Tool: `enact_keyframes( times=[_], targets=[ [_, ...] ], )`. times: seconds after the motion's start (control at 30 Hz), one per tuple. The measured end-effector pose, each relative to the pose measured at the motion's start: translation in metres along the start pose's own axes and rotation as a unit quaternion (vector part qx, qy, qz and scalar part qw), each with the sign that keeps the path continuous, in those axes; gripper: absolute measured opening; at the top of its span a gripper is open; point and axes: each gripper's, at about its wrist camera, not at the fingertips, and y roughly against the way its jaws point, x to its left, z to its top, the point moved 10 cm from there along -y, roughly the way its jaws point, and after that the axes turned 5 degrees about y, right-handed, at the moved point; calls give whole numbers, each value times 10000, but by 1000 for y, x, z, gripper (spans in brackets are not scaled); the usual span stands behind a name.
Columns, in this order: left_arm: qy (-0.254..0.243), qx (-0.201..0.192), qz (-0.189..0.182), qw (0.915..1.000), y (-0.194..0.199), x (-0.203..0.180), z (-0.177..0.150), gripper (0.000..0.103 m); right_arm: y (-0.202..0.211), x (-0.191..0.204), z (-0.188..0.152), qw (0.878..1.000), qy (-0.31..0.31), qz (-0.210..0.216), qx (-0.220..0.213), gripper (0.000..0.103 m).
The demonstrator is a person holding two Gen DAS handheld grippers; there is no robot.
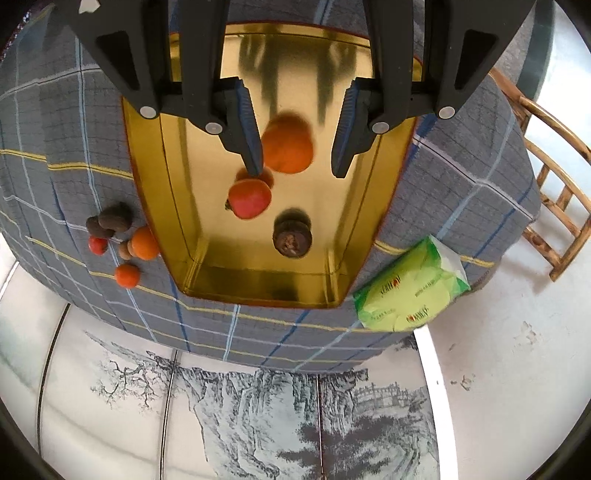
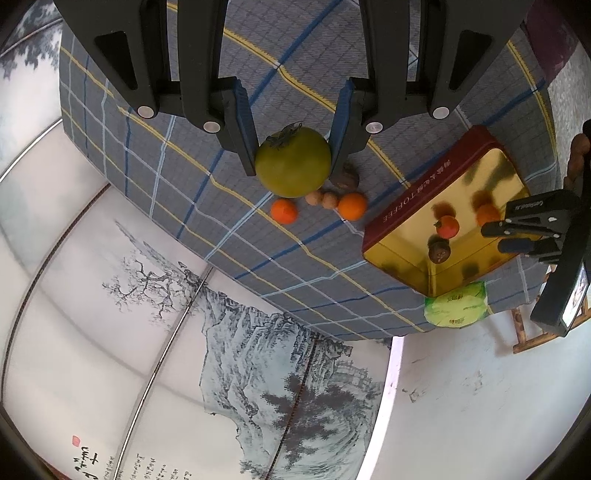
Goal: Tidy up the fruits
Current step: 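Lower the tangerine into the tin and open the left tool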
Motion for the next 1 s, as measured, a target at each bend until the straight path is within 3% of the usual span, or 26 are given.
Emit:
enact_keyframes(
  times=[0.3, 0.47, 1.0],
  targets=[
    [-20, -389, 164, 9991, 31, -4, 10, 38, -5, 14, 3, 9995, -42, 305, 54, 38],
    [19, -498, 233, 9985, 50, -4, 12, 50, -13, 32, 8, 9979, -60, 635, 121, 38],
    [-30, -625, 809, 9948, 74, 21, 12, 61, -43, 99, 61, 9894, 121, 1439, 119, 38]
  ],
)
